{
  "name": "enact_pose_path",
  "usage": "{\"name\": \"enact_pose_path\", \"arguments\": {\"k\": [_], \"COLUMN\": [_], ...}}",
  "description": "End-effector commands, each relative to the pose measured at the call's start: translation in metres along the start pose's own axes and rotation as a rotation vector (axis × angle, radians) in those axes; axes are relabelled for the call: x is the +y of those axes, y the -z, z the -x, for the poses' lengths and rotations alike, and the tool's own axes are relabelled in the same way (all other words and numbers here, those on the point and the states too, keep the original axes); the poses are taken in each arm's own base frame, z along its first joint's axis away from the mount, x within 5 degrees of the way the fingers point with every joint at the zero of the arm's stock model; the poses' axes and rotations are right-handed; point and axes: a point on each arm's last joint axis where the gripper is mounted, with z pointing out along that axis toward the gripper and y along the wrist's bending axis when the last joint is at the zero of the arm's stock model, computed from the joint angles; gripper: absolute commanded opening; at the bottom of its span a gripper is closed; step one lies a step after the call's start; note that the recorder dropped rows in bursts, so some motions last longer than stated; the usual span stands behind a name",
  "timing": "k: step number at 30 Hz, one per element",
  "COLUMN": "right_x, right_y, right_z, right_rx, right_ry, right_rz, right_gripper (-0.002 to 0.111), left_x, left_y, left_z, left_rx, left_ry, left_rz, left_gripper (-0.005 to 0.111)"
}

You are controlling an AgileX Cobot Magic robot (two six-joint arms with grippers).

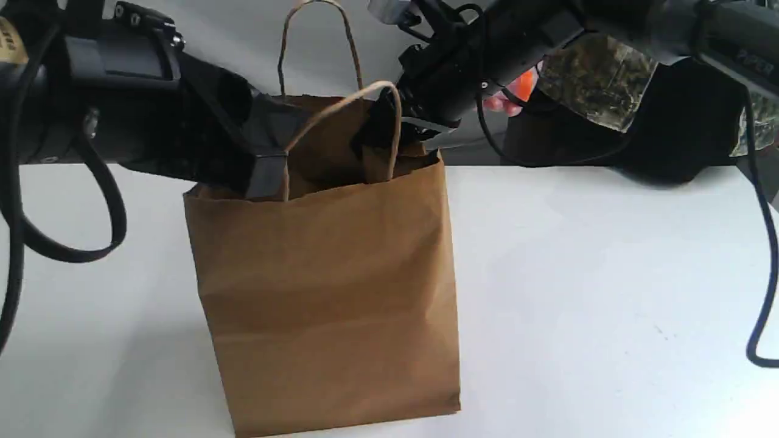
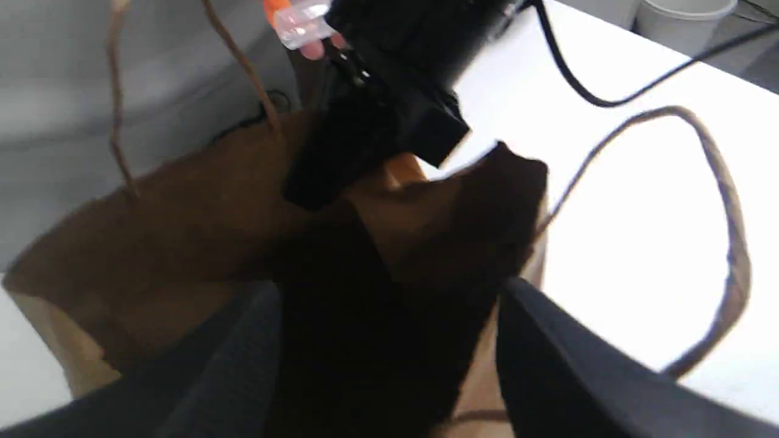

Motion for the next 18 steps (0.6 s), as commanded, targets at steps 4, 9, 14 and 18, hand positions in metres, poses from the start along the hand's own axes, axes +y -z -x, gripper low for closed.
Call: {"name": "enact_pose_path", "arguments": {"k": [4,9,14,18], "right_x": [0.001,0.001,0.005,0.008], "right_y": [0.002,0.002,0.002,0.003], "right_z": [0.001,0.002,0.002,0.002], "right_rx": [-0.007,-0.020,-0.019,-0.014], "right_ry": [0.001,-0.004,-0.022,-0.023], "right_rz": [-0.029,-0.024,0.025,0.041], "right_gripper": [0.000,0.000,0.000,0.000], "left_x": [-0.007,-0.012,-0.009,-0.008], "left_y": [0.054,0.084,0.069,0.039], "left_z": [0.010,0.007,0.006,0.004], "left_rx": [-0.087,-0.095,-0.095,-0.053], "left_ry": [-0.087,-0.102,-0.158,-0.190], "left_rz": [-0.006,-0.022,-0.010,-0.032], "left_gripper": [0.056,0.056,0.056,0.056]}}
